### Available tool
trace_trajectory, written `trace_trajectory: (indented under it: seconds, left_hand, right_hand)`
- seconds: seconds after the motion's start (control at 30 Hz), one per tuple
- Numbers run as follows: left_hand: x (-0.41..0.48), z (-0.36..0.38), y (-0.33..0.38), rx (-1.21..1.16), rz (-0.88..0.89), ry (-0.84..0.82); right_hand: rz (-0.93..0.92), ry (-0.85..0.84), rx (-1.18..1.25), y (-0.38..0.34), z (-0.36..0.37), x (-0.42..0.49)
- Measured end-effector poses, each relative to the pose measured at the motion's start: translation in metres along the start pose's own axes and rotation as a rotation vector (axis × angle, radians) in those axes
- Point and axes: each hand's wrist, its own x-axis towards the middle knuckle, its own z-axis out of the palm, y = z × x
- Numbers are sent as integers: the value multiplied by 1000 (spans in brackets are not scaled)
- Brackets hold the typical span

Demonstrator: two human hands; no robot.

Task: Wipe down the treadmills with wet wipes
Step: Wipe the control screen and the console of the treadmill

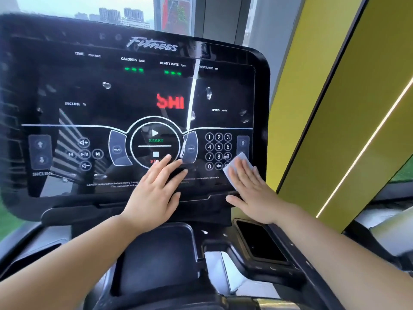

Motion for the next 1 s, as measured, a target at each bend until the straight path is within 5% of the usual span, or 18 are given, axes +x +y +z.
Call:
trace_trajectory:
  seconds: [0.5, 0.73, 1.0]
  left_hand:
    - [-33, -13, -24, 53, -93, 26]
    - [-39, -13, -25, 63, -105, 24]
    - [-39, -16, -24, 66, -136, -16]
  right_hand:
    - [-184, 4, -460, 6, -17, 18]
    - [-425, 12, -429, -18, -25, 35]
    - [-460, 33, -533, -4, -33, 38]
